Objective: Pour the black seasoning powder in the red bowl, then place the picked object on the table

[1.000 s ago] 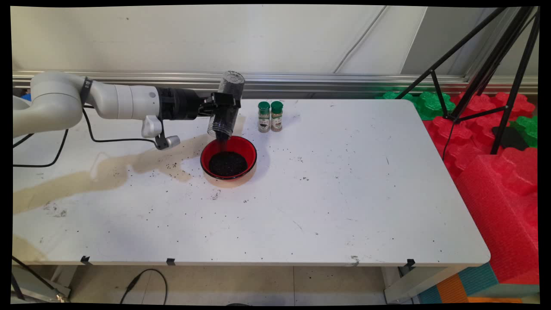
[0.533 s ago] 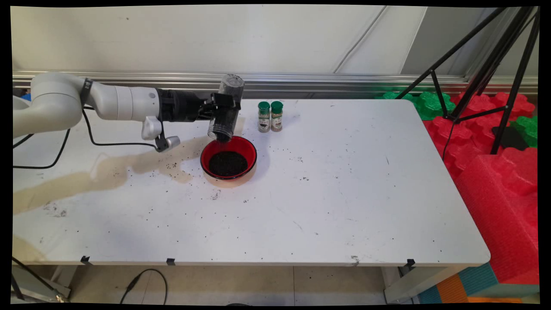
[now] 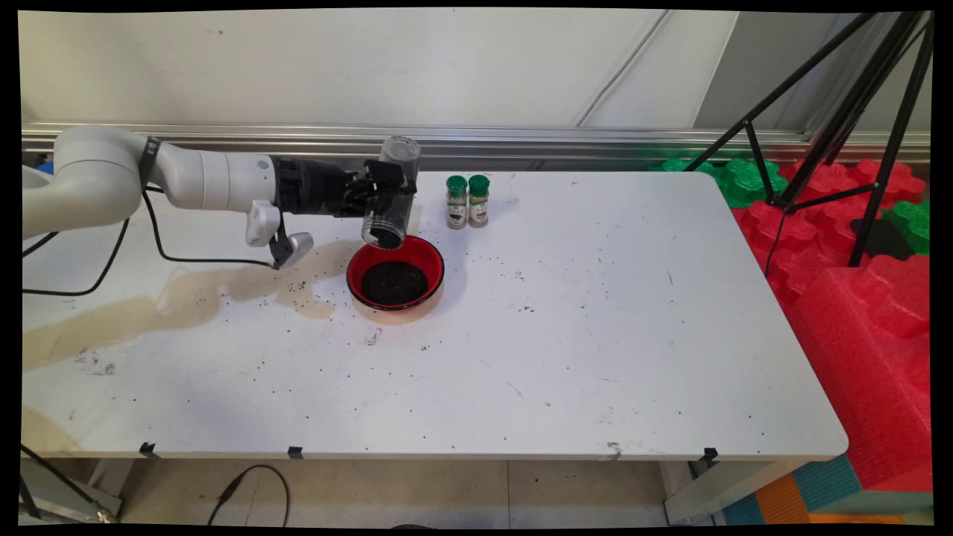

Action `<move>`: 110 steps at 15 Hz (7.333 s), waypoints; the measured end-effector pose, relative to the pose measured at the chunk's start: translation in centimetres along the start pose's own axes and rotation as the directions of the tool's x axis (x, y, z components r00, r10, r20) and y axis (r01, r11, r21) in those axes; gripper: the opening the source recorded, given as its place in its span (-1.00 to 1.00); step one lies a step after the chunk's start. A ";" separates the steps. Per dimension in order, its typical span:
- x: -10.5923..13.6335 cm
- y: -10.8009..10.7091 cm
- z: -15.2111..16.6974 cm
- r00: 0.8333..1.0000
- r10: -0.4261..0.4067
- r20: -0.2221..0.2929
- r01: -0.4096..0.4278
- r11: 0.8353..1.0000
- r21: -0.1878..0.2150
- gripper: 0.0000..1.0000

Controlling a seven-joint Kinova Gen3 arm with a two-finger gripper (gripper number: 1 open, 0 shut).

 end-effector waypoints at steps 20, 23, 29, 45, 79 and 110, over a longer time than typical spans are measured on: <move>-0.9 0.3 -0.4 0.755 -0.655 -0.033 0.654 0.756 -0.035 -1.00; -1.3 0.4 -0.5 0.669 -0.742 -0.037 0.742 0.670 -0.034 -1.00; -2.0 0.3 -0.9 0.456 -0.889 -0.050 0.888 0.458 -0.042 -1.00; -3.1 -0.5 -1.2 -0.039 -0.996 -0.085 0.997 -0.033 -0.072 -1.00; 2.8 -6.3 7.3 -0.410 -0.905 -0.116 0.894 -0.373 -0.246 -1.00; 5.9 -3.5 13.2 -0.319 -0.946 -0.063 0.923 -0.295 -0.246 -1.00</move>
